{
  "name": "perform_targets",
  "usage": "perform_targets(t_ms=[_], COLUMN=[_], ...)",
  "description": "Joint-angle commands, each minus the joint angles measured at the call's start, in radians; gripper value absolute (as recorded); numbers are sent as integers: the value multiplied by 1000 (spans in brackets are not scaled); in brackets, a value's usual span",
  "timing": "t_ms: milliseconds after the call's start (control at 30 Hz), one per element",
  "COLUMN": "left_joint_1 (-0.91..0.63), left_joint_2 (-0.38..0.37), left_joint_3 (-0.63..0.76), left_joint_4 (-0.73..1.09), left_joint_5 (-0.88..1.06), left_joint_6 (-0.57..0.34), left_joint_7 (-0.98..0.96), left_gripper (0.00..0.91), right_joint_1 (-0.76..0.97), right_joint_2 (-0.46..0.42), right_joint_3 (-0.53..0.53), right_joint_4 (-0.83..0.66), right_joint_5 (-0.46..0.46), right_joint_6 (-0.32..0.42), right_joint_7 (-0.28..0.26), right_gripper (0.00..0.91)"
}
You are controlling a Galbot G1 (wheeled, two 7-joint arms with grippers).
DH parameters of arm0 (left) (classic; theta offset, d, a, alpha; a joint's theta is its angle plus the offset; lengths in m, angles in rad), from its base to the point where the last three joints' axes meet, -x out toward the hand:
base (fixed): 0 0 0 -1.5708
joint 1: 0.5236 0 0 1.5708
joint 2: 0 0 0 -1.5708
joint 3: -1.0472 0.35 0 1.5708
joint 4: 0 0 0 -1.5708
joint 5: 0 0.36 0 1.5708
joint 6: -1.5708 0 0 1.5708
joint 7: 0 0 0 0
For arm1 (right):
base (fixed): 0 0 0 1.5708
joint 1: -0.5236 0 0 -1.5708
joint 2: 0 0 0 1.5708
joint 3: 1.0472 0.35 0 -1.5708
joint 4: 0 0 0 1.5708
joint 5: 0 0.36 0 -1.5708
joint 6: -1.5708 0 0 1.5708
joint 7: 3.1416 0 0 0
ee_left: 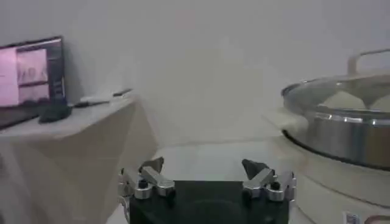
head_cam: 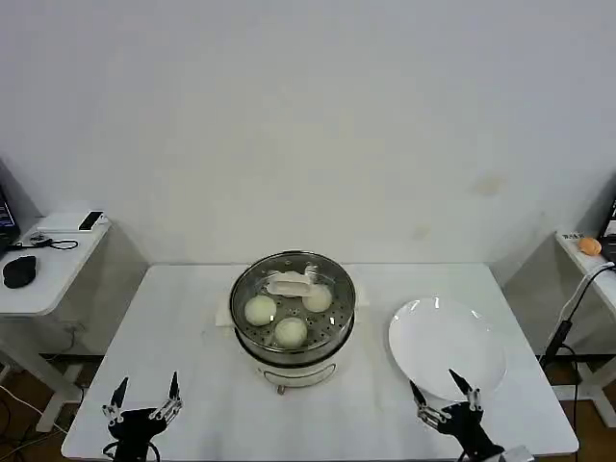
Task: Take steamed baozi put them in steamer then cover it.
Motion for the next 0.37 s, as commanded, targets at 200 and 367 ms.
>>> perform_targets(t_ms=[200, 367], left_joint_1=[24, 28], left_joint_2=[0, 5], left_joint_3=[10, 17], left_joint_4=[11, 8], left_joint_5=[-4, 1], left_joint_6=[-1, -3], left_joint_7=[22, 25], left_gripper=[907, 907], right_joint_1=[-21, -22], right_joint_2=[-11, -5], right_joint_3=[-22, -22], right_joint_4=[16, 16], right_joint_5=[-8, -23], right_joint_6=[-28, -20], right_joint_7=[10, 13], right_gripper=[907, 907])
